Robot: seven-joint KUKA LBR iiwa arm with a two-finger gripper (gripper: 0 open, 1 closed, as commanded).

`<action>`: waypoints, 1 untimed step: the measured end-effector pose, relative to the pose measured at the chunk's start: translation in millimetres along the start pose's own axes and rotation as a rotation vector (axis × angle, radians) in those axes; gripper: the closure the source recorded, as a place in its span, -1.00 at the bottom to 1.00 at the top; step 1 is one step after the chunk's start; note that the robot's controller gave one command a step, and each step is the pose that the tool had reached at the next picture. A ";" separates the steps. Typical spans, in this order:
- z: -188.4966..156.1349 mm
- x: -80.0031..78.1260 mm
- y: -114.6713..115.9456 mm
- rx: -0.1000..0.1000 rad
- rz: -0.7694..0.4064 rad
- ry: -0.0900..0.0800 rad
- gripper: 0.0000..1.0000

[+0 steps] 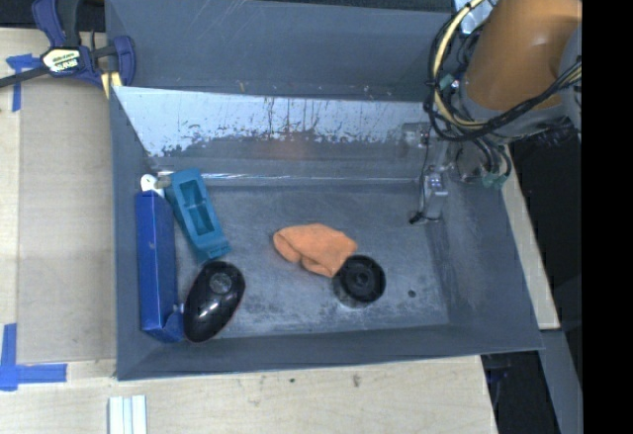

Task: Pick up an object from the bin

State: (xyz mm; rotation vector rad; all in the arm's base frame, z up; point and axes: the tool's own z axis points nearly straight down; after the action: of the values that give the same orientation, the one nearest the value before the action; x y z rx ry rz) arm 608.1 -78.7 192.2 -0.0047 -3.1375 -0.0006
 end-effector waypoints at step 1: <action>-5.2 -1.2 0.3 0.001 -0.001 -0.008 -1.00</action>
Offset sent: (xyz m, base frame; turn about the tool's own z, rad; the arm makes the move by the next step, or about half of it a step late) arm 0.0078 0.0468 -0.0920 -0.2171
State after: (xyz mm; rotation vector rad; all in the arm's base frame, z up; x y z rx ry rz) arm 609.3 -78.4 197.4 -0.0025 -3.1454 0.0006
